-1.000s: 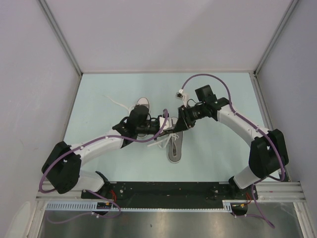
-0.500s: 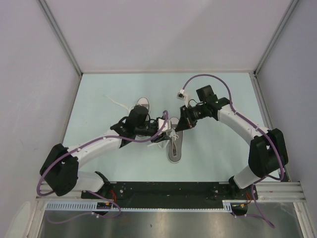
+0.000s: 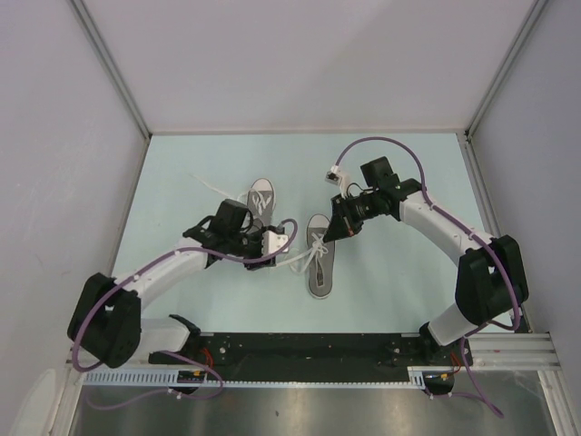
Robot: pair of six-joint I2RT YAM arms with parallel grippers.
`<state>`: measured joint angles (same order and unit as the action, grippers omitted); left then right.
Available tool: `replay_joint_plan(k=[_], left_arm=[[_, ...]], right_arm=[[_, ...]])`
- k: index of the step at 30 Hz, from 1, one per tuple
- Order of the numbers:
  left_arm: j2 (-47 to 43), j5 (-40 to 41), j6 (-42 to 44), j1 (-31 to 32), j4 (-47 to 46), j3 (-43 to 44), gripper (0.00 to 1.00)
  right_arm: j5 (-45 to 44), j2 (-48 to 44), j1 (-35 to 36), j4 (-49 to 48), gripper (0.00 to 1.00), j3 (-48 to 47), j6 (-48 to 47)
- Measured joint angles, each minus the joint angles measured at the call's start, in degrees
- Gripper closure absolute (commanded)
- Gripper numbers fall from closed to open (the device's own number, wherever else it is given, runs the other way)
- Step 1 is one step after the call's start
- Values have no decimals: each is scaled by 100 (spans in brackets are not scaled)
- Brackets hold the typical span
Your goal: Tie the shoes
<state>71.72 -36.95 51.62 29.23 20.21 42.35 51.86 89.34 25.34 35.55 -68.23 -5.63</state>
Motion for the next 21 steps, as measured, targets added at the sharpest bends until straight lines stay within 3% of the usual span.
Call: replay_joint_plan(k=[6, 10, 13, 14, 17, 18, 21], left_arm=[[732, 234, 466, 0, 173, -55, 43], [1137, 317, 645, 31, 232, 48, 48], [1384, 387, 765, 74, 280, 160, 64], [1434, 404, 798, 90, 295, 179, 76], [1541, 487, 905, 142, 356, 223, 95], [1539, 514, 944, 153, 393, 225, 100], [1451, 533, 1003, 153, 564, 258, 100]], right_arm=[[-31, 0, 22, 0, 100, 0, -15], [-48, 0, 22, 0, 100, 0, -22], [-59, 0, 20, 4, 100, 0, -39], [-61, 0, 20, 7, 100, 0, -42], [-66, 0, 15, 13, 100, 0, -42], [-70, 0, 15, 13, 100, 0, -42], [-114, 0, 15, 11, 100, 0, -42]])
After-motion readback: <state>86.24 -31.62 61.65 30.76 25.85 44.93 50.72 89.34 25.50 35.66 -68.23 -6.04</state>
